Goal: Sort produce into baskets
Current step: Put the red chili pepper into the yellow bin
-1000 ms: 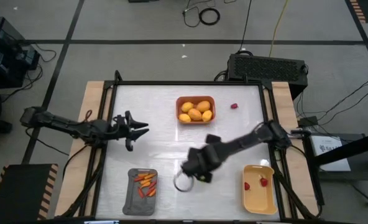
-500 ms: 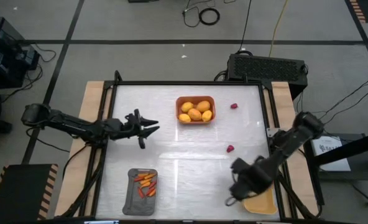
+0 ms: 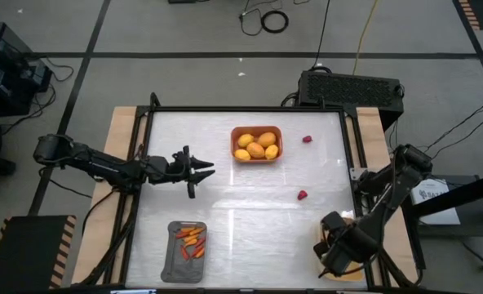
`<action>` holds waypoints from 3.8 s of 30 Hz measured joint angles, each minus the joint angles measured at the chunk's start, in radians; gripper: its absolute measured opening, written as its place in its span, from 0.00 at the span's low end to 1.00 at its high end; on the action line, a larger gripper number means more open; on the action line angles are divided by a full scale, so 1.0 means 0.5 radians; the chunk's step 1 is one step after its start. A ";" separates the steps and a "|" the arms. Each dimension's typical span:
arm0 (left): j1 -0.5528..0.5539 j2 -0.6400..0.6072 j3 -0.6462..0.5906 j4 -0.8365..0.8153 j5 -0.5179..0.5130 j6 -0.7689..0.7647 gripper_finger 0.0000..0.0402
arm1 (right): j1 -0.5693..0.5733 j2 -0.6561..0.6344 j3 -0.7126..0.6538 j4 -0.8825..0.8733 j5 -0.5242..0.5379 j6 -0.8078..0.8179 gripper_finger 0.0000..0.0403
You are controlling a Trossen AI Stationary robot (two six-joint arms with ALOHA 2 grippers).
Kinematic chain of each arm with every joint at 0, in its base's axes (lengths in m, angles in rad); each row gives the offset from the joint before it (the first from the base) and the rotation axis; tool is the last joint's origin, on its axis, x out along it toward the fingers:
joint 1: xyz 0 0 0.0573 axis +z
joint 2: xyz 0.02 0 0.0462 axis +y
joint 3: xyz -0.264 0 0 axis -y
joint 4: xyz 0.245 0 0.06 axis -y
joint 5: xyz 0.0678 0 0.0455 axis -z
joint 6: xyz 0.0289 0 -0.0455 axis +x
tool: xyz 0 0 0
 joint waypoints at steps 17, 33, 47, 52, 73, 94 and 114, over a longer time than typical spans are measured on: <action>0.000 -0.002 0.000 -0.010 0.198 0.001 0.32 | -0.038 -0.021 0.000 -0.039 -0.150 -0.070 0.49; 0.000 -0.002 0.000 -0.033 0.208 0.109 0.32 | -0.904 -0.169 0.001 -0.245 0.419 -0.714 0.51; 0.000 -0.002 0.000 -0.124 0.208 0.103 0.32 | -2.318 -0.169 -0.160 0.129 0.481 -2.473 0.51; 0.000 -0.002 0.000 -0.123 0.208 0.105 0.32 | -2.661 -0.169 -0.386 0.488 0.423 -2.849 0.52; 0.090 -0.002 0.000 -0.122 0.201 0.161 0.32 | -3.169 -0.168 -0.842 1.379 0.599 -2.629 0.79; 0.159 -0.002 0.000 -0.124 0.259 0.230 0.32 | -3.199 -0.115 -1.180 1.804 0.695 -2.221 0.79; 0.159 -0.002 0.000 -0.129 0.274 0.282 0.32 | -3.187 -0.074 -1.177 1.885 0.659 -2.172 0.55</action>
